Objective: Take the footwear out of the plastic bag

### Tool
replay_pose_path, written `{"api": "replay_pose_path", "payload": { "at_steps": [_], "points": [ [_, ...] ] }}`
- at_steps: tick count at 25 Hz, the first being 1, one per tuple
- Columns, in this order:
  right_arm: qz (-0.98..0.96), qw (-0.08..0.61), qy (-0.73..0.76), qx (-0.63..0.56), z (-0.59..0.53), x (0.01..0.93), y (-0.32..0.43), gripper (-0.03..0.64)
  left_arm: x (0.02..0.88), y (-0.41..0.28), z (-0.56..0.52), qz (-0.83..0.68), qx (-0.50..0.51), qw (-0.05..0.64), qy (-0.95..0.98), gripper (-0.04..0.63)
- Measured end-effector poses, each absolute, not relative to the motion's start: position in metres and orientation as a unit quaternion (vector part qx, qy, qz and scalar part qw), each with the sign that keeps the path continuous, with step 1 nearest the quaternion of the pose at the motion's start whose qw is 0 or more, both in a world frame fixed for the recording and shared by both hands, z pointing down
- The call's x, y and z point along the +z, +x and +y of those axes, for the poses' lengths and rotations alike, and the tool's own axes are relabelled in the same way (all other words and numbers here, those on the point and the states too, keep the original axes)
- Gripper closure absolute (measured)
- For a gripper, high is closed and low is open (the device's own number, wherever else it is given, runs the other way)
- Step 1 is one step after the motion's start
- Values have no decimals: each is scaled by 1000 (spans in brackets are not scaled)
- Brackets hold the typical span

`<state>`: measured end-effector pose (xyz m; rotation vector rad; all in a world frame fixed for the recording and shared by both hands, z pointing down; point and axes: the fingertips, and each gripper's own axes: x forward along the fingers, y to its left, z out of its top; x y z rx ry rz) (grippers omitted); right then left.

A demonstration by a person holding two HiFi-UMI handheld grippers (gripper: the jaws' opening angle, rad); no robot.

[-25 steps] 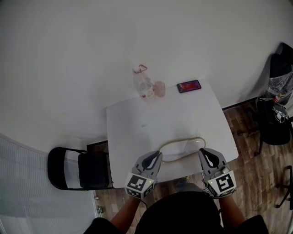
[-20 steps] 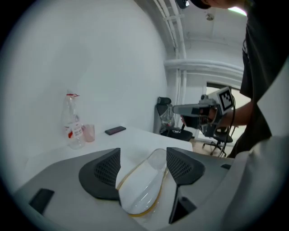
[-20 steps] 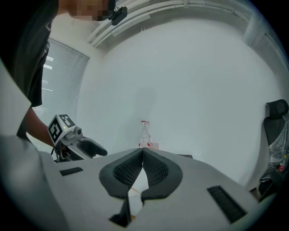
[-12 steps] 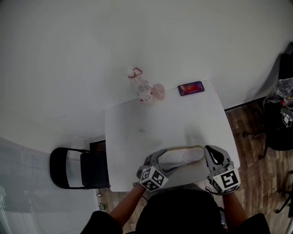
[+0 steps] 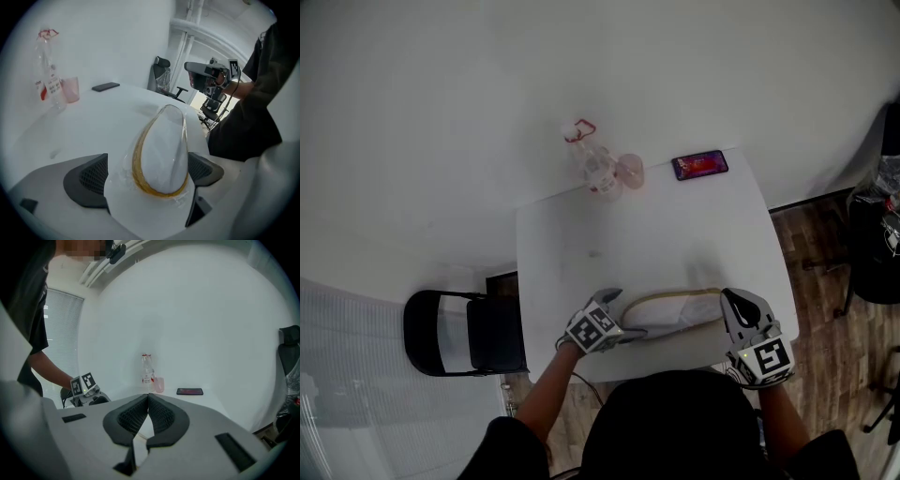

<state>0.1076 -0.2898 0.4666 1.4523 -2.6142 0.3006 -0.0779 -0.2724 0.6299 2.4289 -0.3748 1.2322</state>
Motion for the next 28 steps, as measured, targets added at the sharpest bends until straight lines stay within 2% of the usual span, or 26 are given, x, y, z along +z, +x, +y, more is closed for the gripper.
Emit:
{"api": "replay_pose_path", "payload": {
  "at_steps": [2, 7, 15, 21, 24, 28],
  "points": [
    [-868, 72, 482, 98, -292, 468, 105, 600, 639, -73, -270, -102, 465, 213, 853, 84],
    [-867, 78, 484, 91, -302, 467, 102, 600, 657, -60, -270, -61, 529, 191, 825, 84],
    [-874, 81, 470, 92, -312, 471, 89, 600, 657, -58, -264, -65, 533, 200, 820, 95],
    [-876, 86, 467, 87, -315, 473, 92, 600, 642, -53, -260, -67, 506, 218, 832, 282],
    [-873, 88, 473, 82, -318, 471, 101, 600, 635, -60, -263, -75, 508, 174, 841, 301],
    [-870, 90, 479, 77, -321, 472, 114, 600, 618, -79, -281, -115, 505, 81, 852, 308]
  ]
}}
